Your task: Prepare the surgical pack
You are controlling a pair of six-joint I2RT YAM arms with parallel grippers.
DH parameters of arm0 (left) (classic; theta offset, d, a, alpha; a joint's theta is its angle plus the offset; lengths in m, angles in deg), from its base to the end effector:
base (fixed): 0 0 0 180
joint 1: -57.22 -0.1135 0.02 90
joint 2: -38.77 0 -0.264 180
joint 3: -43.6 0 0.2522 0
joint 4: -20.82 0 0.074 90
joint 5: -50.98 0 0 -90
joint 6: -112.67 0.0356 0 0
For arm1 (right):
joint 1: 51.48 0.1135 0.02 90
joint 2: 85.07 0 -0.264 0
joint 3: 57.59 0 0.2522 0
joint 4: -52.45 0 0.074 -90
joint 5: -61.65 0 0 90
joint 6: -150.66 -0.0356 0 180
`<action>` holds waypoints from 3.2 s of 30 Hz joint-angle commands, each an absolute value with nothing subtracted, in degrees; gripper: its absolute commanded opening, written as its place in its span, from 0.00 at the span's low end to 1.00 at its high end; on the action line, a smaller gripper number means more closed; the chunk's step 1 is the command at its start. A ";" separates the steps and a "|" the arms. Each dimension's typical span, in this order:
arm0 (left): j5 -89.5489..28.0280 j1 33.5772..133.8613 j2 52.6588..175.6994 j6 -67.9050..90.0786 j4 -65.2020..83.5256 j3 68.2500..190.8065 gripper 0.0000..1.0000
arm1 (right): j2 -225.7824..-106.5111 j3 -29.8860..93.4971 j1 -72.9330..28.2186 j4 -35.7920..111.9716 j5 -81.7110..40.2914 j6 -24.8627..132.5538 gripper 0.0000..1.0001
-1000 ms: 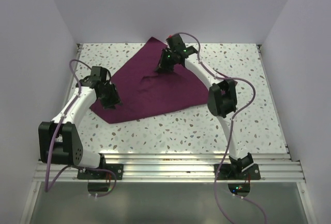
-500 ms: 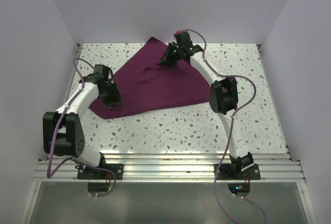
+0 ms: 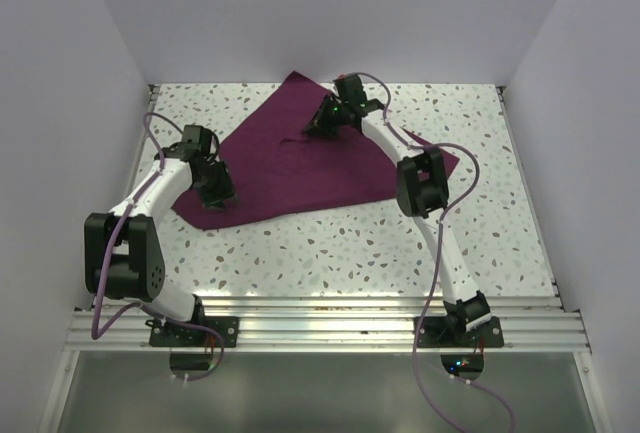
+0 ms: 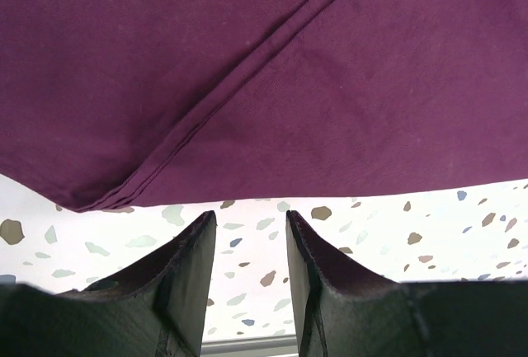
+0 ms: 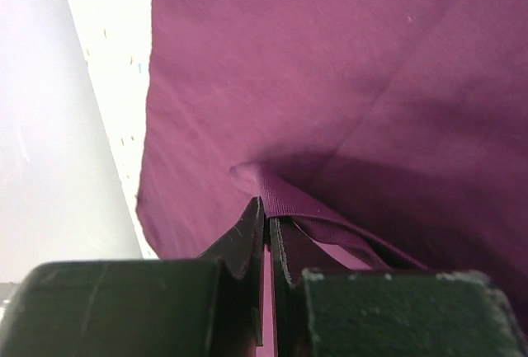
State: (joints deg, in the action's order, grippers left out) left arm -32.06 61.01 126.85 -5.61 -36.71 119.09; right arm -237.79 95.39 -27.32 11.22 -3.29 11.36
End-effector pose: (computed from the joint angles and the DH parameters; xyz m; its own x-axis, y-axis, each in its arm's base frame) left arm 0.2935 -0.0238 0.2196 -0.8769 -0.4132 -0.2455 -0.3506 0.8993 -0.2615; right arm 0.5295 0.2540 0.1660 -0.8924 0.3524 -0.2818 0.0215 0.6571 0.7535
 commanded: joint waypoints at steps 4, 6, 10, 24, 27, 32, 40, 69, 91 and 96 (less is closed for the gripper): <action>-33.48 60.56 127.28 -4.58 -35.74 121.52 0.44 | -238.35 98.21 -27.40 15.04 -2.42 8.98 0.03; -33.05 59.60 127.37 -4.67 -35.31 122.22 0.48 | -238.70 97.77 -27.40 15.04 -2.25 8.80 0.05; -32.17 57.75 128.24 -5.02 -35.48 125.03 0.52 | -239.31 98.03 -27.31 14.25 -2.33 9.42 0.09; -29.62 38.25 133.78 -1.68 -36.54 127.85 0.62 | -234.40 101.72 -28.46 10.48 -0.23 9.59 0.67; -28.39 34.38 134.83 -0.63 -35.75 128.20 0.64 | -231.15 99.97 -28.81 5.13 -0.31 14.33 0.68; -26.63 31.03 137.38 1.65 -34.87 128.38 0.66 | -222.81 90.40 -28.81 0.28 0.04 23.19 0.69; -22.94 29.97 142.57 0.79 -28.63 125.39 0.61 | -208.65 69.65 -28.90 3.09 2.85 28.66 0.69; -18.63 29.53 142.05 -2.12 -25.64 123.98 0.00 | -205.66 66.39 -29.34 -4.66 -9.28 34.12 0.39; -19.78 30.94 133.08 -3.88 -24.84 118.79 0.00 | -222.17 78.86 -4.11 -0.34 -19.04 29.72 0.00; -18.63 30.94 132.11 -4.84 -25.02 119.23 0.00 | -227.26 80.44 -3.58 -0.43 -18.42 28.94 0.00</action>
